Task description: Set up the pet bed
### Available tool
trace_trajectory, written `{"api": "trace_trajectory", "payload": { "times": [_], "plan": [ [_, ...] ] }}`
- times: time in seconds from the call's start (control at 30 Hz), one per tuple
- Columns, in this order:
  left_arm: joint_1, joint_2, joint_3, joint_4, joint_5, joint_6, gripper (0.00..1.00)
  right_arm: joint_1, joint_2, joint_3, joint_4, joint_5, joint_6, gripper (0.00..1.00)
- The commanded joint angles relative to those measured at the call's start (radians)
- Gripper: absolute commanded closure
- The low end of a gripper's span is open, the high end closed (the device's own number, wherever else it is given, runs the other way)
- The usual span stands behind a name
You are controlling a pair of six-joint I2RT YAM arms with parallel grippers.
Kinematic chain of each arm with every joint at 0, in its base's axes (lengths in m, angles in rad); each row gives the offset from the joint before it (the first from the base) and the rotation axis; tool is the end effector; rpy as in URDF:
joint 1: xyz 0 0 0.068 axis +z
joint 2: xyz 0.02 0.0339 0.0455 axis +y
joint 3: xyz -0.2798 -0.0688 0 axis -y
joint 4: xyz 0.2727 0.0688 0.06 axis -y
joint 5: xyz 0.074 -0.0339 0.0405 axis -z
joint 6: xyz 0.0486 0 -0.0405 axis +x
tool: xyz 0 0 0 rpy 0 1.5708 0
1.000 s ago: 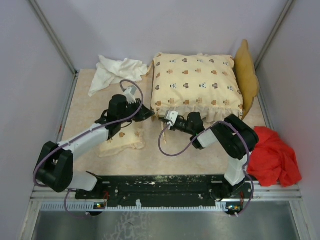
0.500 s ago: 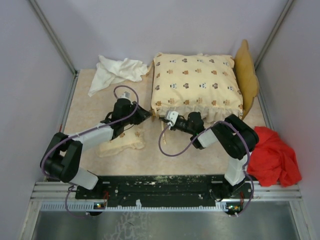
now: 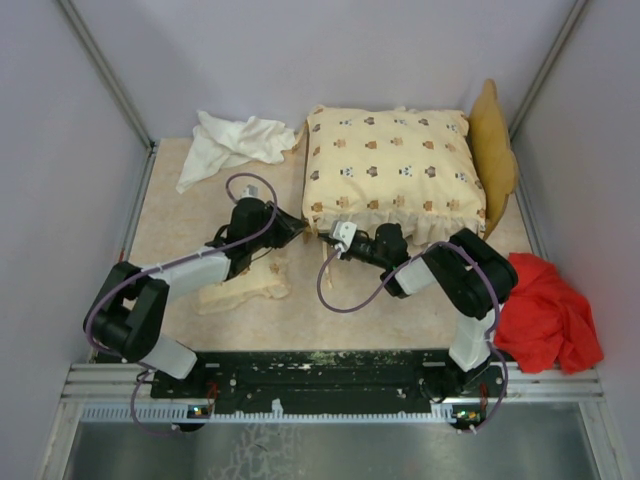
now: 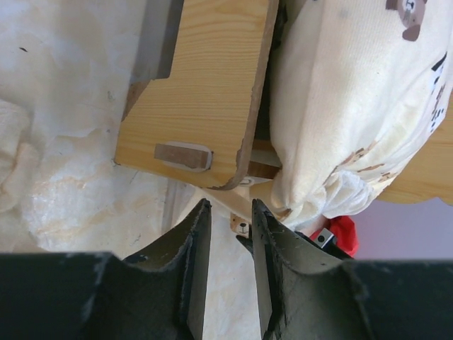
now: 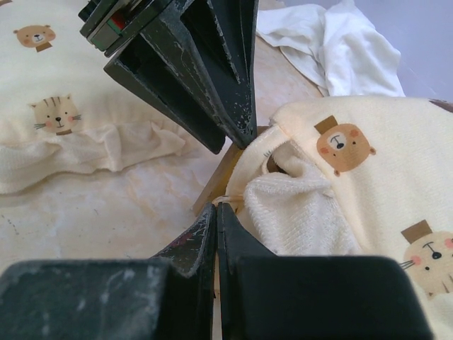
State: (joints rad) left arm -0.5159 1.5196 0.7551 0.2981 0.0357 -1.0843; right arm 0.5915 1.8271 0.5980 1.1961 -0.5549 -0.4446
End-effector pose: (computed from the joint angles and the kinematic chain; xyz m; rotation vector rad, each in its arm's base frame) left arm 0.3066 -0.1759 0.1924 -0.5937 2.1188 -0.9999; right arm 0.2797 0.2187 0.1435 -1.1523 1.1488 0.5569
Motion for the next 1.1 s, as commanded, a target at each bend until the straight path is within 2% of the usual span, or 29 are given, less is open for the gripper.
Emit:
{"api": "trace_trajectory", "payload": {
  "times": [0.0,0.17,0.47,0.6,0.83,0.97,1.07],
  "plan": [
    [-0.018,0.008,0.013,0.05,-0.046,-0.058,0.64,-0.009,-0.017,0.031,0.047,-0.026,-0.002,1.0],
    [-0.039,0.035,0.046,0.094,-0.066,-0.049,0.65,-0.009,-0.017,0.029,0.049,-0.03,0.0,1.0],
    [-0.066,0.09,0.109,-0.014,-0.153,-0.101,0.62,-0.009,-0.009,0.028,0.067,-0.026,0.005,1.0],
    [-0.073,0.087,0.109,-0.024,-0.199,-0.108,0.74,-0.009,-0.001,0.024,0.089,-0.025,0.018,1.0],
    [-0.075,0.093,0.12,-0.082,-0.263,-0.111,0.83,-0.009,0.009,-0.012,0.181,-0.008,0.082,1.0],
    [-0.075,0.098,0.122,-0.084,-0.276,-0.109,1.0,-0.009,0.011,-0.022,0.198,0.008,0.098,1.0],
    [-0.075,0.09,0.119,-0.075,-0.275,-0.099,1.0,-0.008,0.0,-0.035,0.211,0.041,0.135,1.0]
  ]
}}
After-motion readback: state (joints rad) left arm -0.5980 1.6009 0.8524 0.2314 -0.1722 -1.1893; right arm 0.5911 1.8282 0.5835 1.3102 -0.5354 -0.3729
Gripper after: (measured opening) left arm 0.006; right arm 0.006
